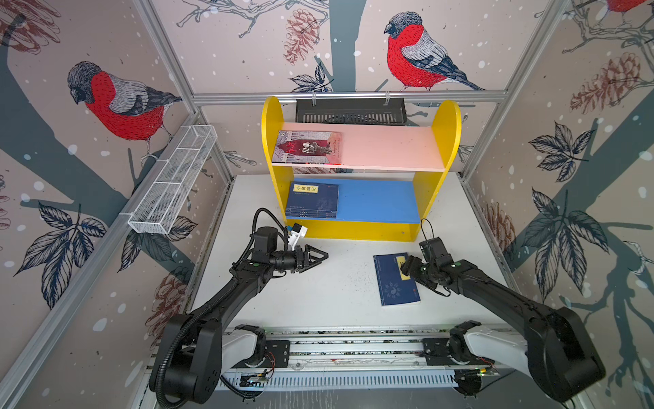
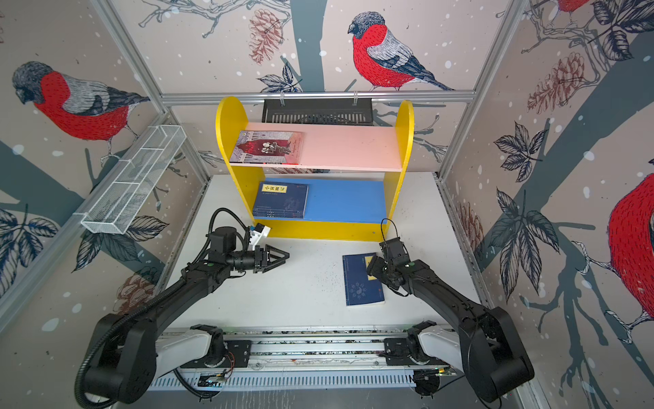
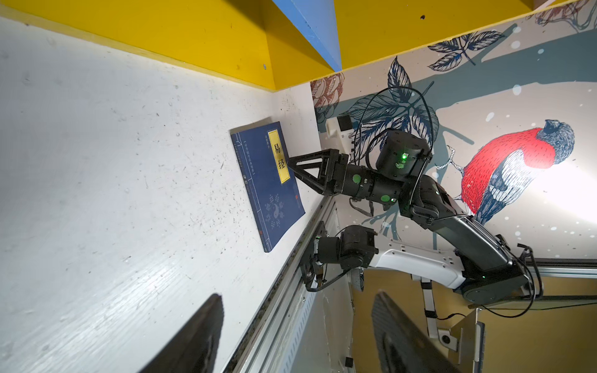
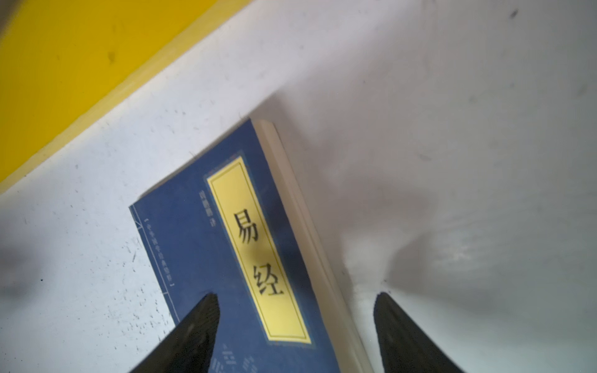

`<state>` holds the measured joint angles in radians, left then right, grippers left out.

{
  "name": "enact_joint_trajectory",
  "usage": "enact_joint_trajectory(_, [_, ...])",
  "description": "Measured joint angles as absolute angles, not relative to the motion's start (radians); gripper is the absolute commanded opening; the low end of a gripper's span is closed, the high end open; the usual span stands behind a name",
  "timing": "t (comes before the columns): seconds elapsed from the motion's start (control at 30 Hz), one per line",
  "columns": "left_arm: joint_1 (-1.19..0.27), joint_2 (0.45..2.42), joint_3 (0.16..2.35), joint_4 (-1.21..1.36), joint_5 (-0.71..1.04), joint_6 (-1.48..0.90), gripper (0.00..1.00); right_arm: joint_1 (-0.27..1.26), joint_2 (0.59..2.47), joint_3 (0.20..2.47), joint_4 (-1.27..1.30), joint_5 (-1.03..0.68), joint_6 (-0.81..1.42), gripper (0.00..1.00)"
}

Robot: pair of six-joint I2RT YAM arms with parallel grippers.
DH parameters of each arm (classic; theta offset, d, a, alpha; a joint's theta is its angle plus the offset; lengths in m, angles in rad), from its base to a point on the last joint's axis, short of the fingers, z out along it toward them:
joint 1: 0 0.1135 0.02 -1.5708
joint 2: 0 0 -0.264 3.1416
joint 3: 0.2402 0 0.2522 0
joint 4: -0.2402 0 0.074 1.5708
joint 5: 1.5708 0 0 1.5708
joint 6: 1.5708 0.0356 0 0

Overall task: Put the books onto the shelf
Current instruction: 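Push the paperback toward the left gripper with the right gripper while the left closes in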

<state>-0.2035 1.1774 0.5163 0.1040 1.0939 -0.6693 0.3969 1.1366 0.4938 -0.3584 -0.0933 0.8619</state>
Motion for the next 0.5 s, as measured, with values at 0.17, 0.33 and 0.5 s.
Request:
enact_joint_trajectory(0.17, [-0.242,1.224,0.549,0.058,1.011,-0.615,0.67,0.422,1.093,0.454,-0.355,-0.109,0.880,0.77])
enact_joint_trajectory(0.33, [-0.250,1.254,0.566,0.022,0.911,-0.593,0.61,0.456,1.090,0.444,-0.309,-0.147,0.897,0.77])
enact_joint_trajectory(0.5, [-0.252,1.268,0.542,0.010,0.865,-0.577,0.56,0.527,1.143,0.451,-0.217,-0.202,0.919,0.77])
